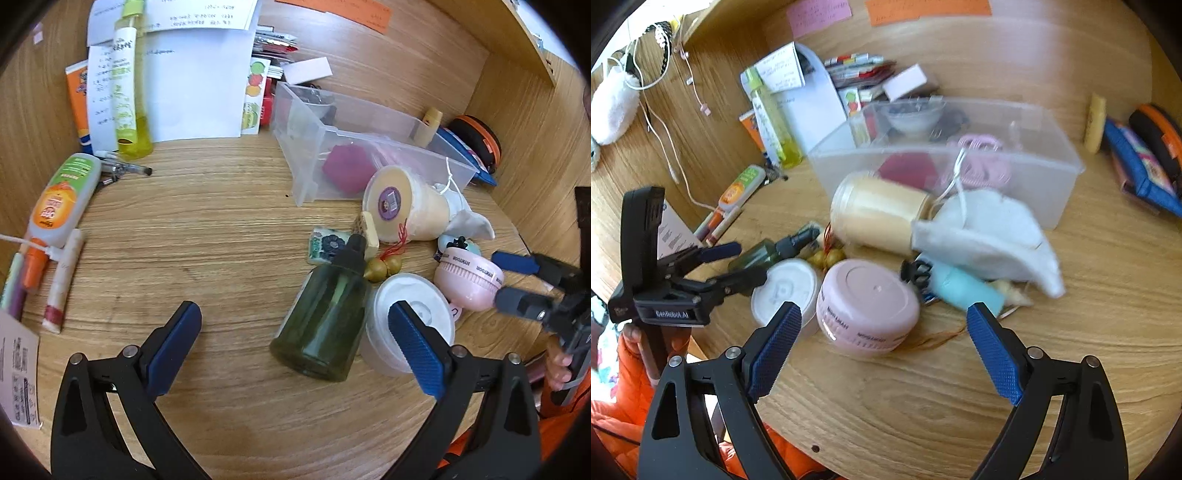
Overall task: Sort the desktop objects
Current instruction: 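Grasp the green spray bottle with the left gripper while the right grasps the pink container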
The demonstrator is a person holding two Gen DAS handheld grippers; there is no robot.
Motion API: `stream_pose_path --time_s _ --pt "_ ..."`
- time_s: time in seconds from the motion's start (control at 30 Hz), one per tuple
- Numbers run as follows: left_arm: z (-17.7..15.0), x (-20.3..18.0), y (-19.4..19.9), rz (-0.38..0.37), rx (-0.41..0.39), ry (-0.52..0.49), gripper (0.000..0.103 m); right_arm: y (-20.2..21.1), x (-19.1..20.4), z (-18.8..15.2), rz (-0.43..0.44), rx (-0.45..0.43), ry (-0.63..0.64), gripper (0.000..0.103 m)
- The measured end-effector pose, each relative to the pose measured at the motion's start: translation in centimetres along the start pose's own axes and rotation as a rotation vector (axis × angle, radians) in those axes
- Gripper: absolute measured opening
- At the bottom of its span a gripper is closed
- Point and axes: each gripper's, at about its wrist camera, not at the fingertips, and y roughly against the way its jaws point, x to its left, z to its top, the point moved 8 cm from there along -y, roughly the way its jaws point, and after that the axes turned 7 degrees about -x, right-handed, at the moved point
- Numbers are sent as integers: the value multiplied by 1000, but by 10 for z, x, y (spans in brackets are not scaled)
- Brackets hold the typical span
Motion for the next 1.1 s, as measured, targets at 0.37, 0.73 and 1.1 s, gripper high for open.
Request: stream_pose_path --time_s 0.37,0.73,1.1 --pt "4 4 -14 -67 32 55 102 -34 6 -11 57 75 -28 89" --pt "-1 30 2 18 2 59 101 -40 -4 -6 84 78 -61 71" --pt "15 11 -13 -16 9 8 98 -43 -1 -2 102 77 -62 68"
